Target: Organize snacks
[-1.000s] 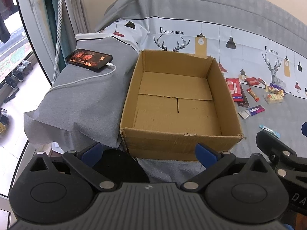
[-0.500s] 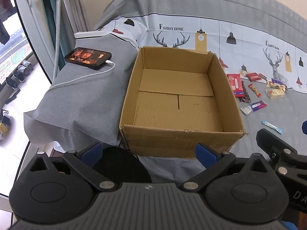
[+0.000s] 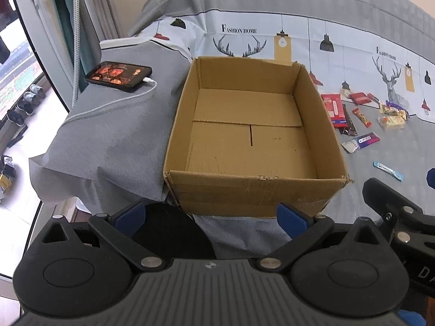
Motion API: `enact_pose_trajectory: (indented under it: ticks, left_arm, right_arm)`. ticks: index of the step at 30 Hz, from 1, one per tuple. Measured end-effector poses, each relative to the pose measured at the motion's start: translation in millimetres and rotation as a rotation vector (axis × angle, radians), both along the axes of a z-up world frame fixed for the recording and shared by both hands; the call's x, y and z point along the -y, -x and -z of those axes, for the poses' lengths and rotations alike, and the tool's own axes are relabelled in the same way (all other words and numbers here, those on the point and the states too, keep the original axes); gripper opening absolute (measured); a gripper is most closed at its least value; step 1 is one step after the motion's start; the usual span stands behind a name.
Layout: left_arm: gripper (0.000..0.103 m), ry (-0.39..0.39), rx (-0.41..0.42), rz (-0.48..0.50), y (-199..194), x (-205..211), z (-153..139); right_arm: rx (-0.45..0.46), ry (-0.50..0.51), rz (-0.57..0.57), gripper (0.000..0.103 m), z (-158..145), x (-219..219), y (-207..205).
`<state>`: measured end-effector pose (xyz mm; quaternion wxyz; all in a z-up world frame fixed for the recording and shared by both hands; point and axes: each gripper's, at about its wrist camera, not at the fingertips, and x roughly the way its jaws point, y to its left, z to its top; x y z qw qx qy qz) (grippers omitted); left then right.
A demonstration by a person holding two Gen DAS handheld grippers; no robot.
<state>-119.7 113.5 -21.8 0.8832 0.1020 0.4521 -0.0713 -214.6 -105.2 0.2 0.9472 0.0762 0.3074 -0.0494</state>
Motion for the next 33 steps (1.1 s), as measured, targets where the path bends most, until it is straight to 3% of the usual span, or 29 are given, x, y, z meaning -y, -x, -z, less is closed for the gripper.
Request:
enact_pose_trajectory:
  ticks: [6, 12, 18, 20, 25, 28, 31, 33]
  left_arm:
    - [0.103, 0.032, -0.056, -0.012, -8.2, 3.2, 6.3]
    - [0.103, -0.02, -0.069, 0.017, -21.8, 28.2, 8.5]
    - [0.103, -0.039, -0.092, 0.054, -44.2, 66.7, 5.8]
    - [0.103, -0.043, -0.09, 0.064, -53.7, 82.7, 3.0]
    - [0.103, -0.047, -0.094, 0.132, -88.5, 145.8, -3.4]
    - [0.103, -0.043, -0.098, 0.196, -118.3, 196.9, -1.5]
    - [0.103, -0.063, -0.083, 0.292, -155.0, 263.2, 11.7]
    - [0.103, -0.073, -0.118, 0.34, -182.7, 306.4, 30.4]
  right_arm:
    - [0.018, -0.025, 0.029, 0.103, 5.3, 22.0, -2.5]
    - [0.029, 0.014, 0.185, 0.103, 19.1, 93.2, -7.4]
    - [-0.103, 0.057, 0.297, 0.103, 59.0, 188.4, -25.7]
    - [-0.149, 0.028, 0.32, 0.103, 75.6, 219.4, -35.4]
    - [-0.198, -0.143, 0.432, 0.103, 110.6, 286.6, -56.9]
    - [-0.184, -0.212, 0.498, 0.103, 122.5, 324.0, -72.6]
    - [-0.165, -0.252, 0.552, 0.103, 130.4, 361.4, -93.5]
    - [-0.156, -0.254, 0.577, 0.103, 136.9, 381.8, -110.7]
